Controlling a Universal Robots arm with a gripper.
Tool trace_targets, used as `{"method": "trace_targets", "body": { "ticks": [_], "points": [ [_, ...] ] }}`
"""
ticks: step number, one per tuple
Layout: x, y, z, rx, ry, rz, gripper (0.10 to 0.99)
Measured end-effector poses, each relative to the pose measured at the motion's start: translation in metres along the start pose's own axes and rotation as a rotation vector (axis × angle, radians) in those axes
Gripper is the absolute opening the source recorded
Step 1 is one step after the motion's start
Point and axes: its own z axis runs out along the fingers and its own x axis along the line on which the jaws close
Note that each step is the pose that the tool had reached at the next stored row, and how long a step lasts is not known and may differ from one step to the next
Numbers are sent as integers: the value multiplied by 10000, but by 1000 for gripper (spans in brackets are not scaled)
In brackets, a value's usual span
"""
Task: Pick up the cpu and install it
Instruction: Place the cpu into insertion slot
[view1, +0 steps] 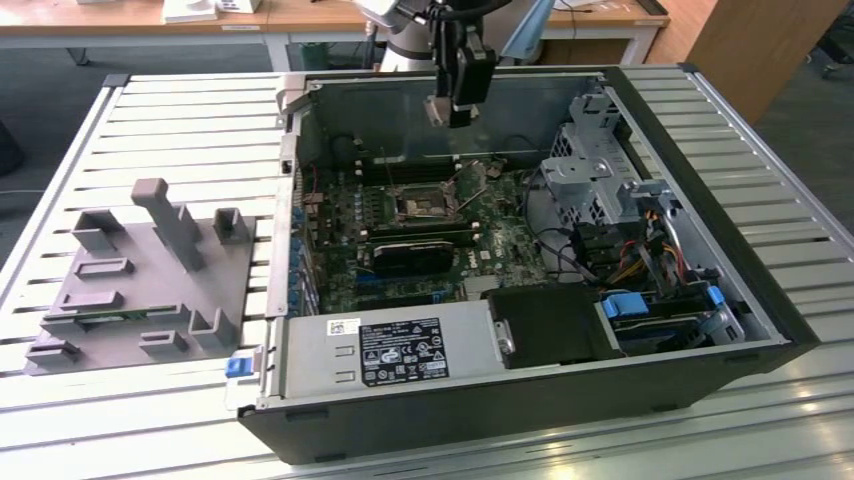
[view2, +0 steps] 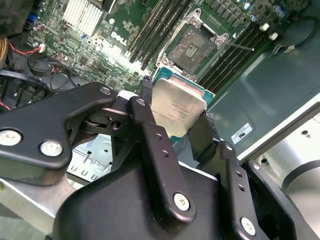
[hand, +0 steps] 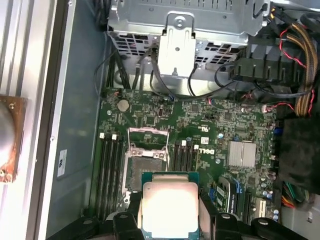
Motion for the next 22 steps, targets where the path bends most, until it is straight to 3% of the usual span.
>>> {"method": "trace_targets", "body": {
  "ticks": [8, 15, 18, 22],
  "points": [
    [6, -69, 7, 0, 4, -45, 537],
    [10, -108, 38, 7, 34, -628, 537],
    [28, -125, 62, 6, 34, -622, 537],
    [39, -129, 108, 3, 8, -170, 537]
  ]
}}
